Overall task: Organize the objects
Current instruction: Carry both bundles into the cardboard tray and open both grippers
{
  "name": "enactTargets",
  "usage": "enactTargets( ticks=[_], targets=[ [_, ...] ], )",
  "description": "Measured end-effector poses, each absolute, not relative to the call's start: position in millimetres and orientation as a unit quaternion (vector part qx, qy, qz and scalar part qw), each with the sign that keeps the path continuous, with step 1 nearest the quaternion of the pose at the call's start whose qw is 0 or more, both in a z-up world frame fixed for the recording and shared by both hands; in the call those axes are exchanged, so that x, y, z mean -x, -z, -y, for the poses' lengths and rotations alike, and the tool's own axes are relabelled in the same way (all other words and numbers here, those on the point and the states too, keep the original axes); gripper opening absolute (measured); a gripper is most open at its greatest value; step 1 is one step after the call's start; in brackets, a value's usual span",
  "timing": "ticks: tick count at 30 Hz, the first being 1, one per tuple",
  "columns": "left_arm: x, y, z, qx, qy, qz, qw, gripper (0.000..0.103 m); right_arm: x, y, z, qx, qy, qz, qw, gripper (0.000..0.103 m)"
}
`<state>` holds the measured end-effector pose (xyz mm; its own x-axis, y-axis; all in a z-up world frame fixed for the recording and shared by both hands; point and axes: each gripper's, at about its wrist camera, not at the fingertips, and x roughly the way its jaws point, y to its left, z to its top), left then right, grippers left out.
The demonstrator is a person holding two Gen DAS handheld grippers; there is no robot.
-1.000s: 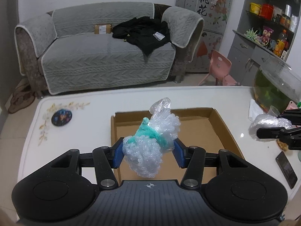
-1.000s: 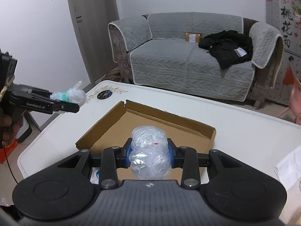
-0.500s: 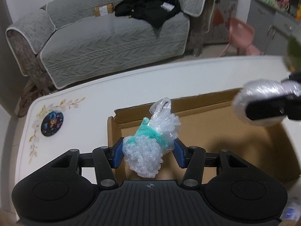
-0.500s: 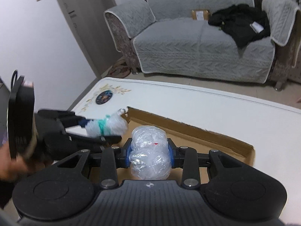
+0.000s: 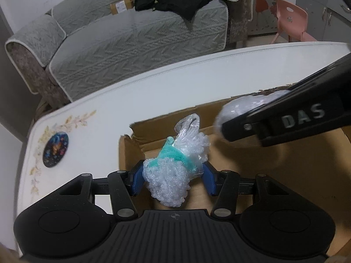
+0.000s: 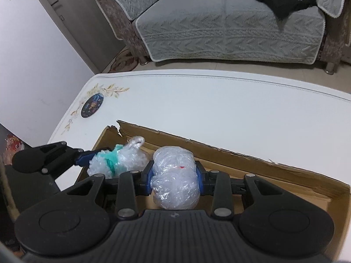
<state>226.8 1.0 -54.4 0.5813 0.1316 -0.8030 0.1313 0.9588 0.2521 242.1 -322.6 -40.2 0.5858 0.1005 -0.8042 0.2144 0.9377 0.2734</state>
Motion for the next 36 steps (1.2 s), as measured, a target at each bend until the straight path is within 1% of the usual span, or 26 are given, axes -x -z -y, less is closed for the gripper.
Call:
enactTargets(
  ticks=[7, 9, 13, 16, 17, 18, 19, 20, 29, 33, 36],
  targets=[
    [-227.9, 61.0, 0.4, -0.133, -0.003, -0.465, 0.875, 0.061, -253.3, 53.3, 323.6, -0.171, 0.038, -0.473, 0.863, 0.034],
    [-227.4, 61.1, -0.4, -0.127, -0.003, -0.467, 0.875, 0.063, -252.5, 55.6, 323.9, -0.169, 0.036, -0.475, 0.863, 0.034],
    [-227.4, 60.2, -0.9, -0.12, -0.001, -0.47, 0.875, 0.065, -254.5, 53.2, 321.6, -0.163, 0.037, -0.48, 0.861, 0.038],
    [-227.2, 59.6, 0.2, -0.114, 0.002, -0.473, 0.874, 0.072, -255.9, 51.5, 318.1, -0.155, 0.04, -0.483, 0.861, 0.04],
    [-226.6, 58.9, 0.4, -0.11, 0.004, -0.473, 0.874, 0.077, -255.1, 49.9, 317.8, -0.153, 0.042, -0.483, 0.861, 0.041],
    [-225.5, 58.0, 0.8, -0.106, 0.006, -0.472, 0.875, 0.078, -254.5, 47.9, 317.6, -0.151, 0.043, -0.482, 0.862, 0.044],
    [-225.0, 57.2, 0.8, -0.106, 0.005, -0.472, 0.875, 0.079, -254.3, 46.6, 317.0, -0.151, 0.044, -0.481, 0.862, 0.047],
    [-224.2, 56.1, 1.0, -0.106, 0.004, -0.47, 0.876, 0.079, -253.5, 44.3, 316.3, -0.147, 0.046, -0.481, 0.863, 0.048],
    [-206.4, 34.6, -11.5, -0.068, 0.003, -0.466, 0.882, 0.084, -246.5, 28.3, 307.5, -0.133, 0.056, -0.476, 0.867, 0.048],
    [-189.3, 20.3, -23.0, -0.036, 0.004, -0.463, 0.886, 0.086, -232.7, 16.2, 302.7, -0.13, 0.055, -0.468, 0.872, 0.049],
    [-177.7, 12.6, -36.3, 0.009, 0.001, -0.471, 0.882, 0.086, -224.9, 9.3, 293.3, -0.107, 0.057, -0.467, 0.876, 0.049]
  ],
)
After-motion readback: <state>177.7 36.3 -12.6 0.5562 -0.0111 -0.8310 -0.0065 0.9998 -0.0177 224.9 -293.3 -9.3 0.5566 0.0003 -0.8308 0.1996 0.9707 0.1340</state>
